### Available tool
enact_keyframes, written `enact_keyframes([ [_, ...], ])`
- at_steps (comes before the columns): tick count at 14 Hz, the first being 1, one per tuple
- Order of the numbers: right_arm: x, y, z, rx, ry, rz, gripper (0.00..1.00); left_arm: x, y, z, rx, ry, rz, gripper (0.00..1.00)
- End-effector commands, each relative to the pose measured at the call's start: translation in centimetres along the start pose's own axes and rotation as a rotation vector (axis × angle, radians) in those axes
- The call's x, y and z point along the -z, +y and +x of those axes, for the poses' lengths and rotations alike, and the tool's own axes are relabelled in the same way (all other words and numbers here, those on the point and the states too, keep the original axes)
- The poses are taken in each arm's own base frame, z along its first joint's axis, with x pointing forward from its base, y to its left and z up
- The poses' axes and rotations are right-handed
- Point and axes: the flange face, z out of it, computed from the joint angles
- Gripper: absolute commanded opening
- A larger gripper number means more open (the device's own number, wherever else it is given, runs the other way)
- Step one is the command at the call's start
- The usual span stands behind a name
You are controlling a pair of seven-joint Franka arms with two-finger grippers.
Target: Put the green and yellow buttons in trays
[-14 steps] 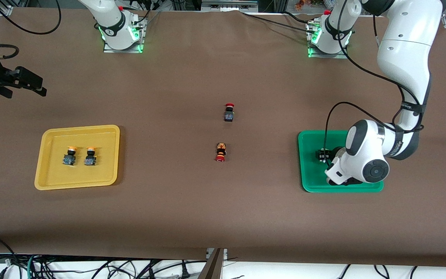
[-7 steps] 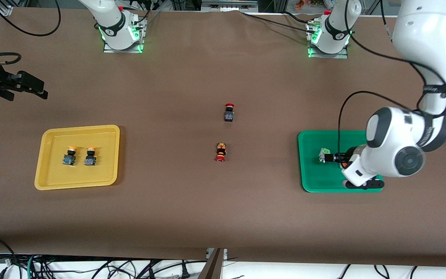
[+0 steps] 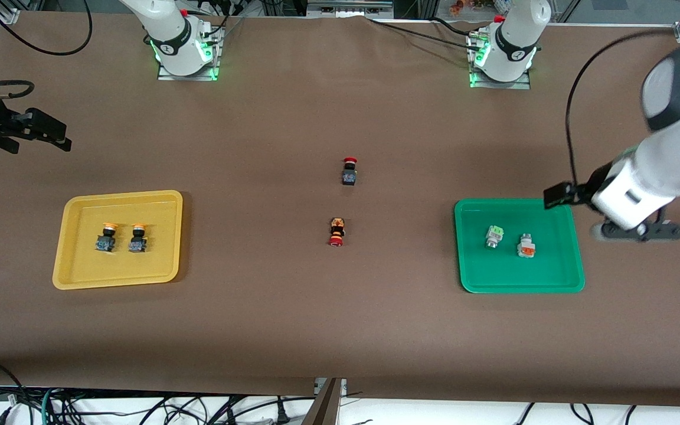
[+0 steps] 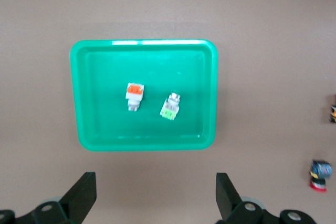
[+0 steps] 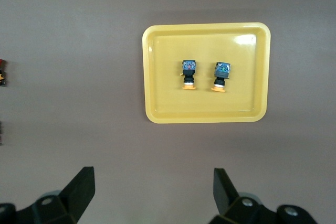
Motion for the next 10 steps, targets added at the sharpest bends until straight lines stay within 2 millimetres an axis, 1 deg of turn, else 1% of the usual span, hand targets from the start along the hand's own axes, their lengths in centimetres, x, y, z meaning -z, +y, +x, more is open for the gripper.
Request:
enact_keyframes([
  [1, 0.5, -0.1, 0.0, -0.005, 0.001, -0.018, 1.00, 3.2, -1.7, -2.5, -0.045, 0.015, -0.006, 1.00],
  [2, 0.5, 0.0, 0.0, -0.005, 0.001, -0.020, 1.00, 3.6, -2.3, -2.7, -0.066, 0.022, -0.007, 1.00],
  [3, 0.5, -0.1, 0.0, -0.005, 0.001, -0.018, 1.00, 3.7, -4.1, -3.0, -0.097, -0.004, -0.009, 1.00],
  [4, 0.5, -0.1, 0.0, -0.004, 0.000, -0.018, 1.00, 5.0, -4.7, -4.0, -0.106, 0.014, -0.005, 1.00],
  [5, 0.5, -0.1, 0.0, -0.005, 0.000, -0.018, 1.00, 5.1, -5.7, -5.0, -0.085, 0.005, 0.001, 1.00],
  [6, 0.5, -0.1, 0.0, -0.004, -0.001, -0.018, 1.00, 4.9, -6.8, -5.4, -0.064, 0.000, 0.003, 1.00],
  [7, 0.5, 0.0, 0.0, -0.004, -0.001, -0.020, 1.00, 4.0, -7.8, -5.5, -0.047, -0.009, 0.004, 1.00],
  [9, 0.5, -0.1, 0.0, -0.004, 0.000, -0.018, 1.00, 3.4, -8.6, -5.6, -0.032, -0.012, 0.002, 1.00],
  [10, 0.5, -0.1, 0.0, -0.005, 0.000, -0.018, 1.00, 3.3, -8.7, -5.6, -0.029, -0.016, -0.001, 1.00],
])
